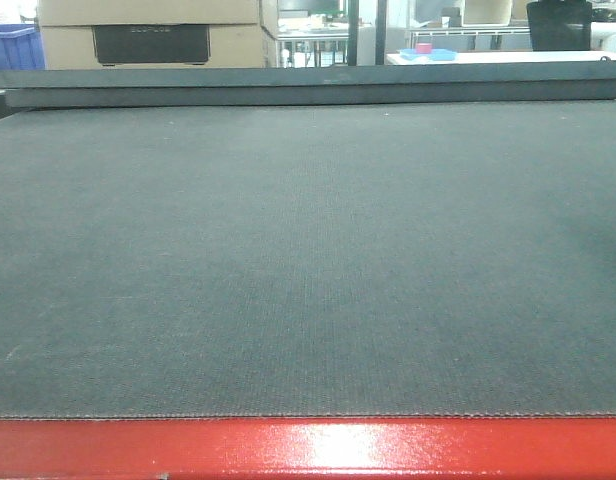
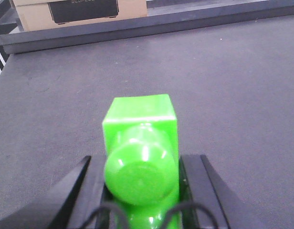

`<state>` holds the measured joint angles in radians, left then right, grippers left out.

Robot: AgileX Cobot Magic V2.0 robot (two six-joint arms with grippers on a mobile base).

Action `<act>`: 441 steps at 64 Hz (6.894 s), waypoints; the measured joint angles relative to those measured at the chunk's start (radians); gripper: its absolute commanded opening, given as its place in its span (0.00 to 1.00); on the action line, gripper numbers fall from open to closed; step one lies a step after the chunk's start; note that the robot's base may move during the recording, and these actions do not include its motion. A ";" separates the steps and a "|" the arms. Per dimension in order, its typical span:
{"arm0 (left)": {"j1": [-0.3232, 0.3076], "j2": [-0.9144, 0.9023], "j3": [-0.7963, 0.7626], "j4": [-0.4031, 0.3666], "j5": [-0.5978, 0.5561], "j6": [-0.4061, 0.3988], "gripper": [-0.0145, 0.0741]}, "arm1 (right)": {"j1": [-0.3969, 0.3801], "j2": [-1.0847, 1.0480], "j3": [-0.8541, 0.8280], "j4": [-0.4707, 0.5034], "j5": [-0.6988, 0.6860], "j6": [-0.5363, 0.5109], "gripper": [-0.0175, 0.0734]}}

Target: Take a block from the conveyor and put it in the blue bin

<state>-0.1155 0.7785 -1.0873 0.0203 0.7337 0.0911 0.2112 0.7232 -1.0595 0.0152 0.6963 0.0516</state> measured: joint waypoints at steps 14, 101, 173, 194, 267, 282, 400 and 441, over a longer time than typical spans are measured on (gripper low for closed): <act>0.000 0.000 0.000 0.000 -0.002 0.000 0.04 | 0.000 0.000 0.000 0.000 0.000 0.000 0.01; 0.000 -0.002 0.000 0.002 -0.005 -0.002 0.04 | 0.000 0.000 0.000 0.000 0.000 0.000 0.01; 0.000 -0.002 0.000 0.002 -0.006 -0.002 0.04 | 0.000 0.000 0.000 -0.002 0.000 0.000 0.01; 0.000 -0.002 0.000 0.002 -0.006 -0.002 0.04 | 0.000 0.000 0.000 -0.002 0.000 0.000 0.01; 0.000 -0.004 0.000 0.002 -0.006 -0.002 0.04 | 0.000 -0.002 0.000 -0.004 0.000 0.000 0.01; 0.000 -0.004 0.000 0.002 -0.006 -0.002 0.04 | 0.000 -0.002 0.000 -0.004 0.000 0.000 0.01; 0.000 -0.002 0.000 0.002 -0.006 -0.002 0.04 | 0.000 -0.002 0.000 -0.004 0.000 0.000 0.01; 0.000 -0.002 0.000 0.002 -0.006 -0.002 0.04 | 0.000 -0.002 0.000 -0.004 0.000 0.000 0.01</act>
<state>-0.1155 0.7763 -1.0873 0.0223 0.7273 0.0893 0.2112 0.7214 -1.0595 0.0114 0.6963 0.0516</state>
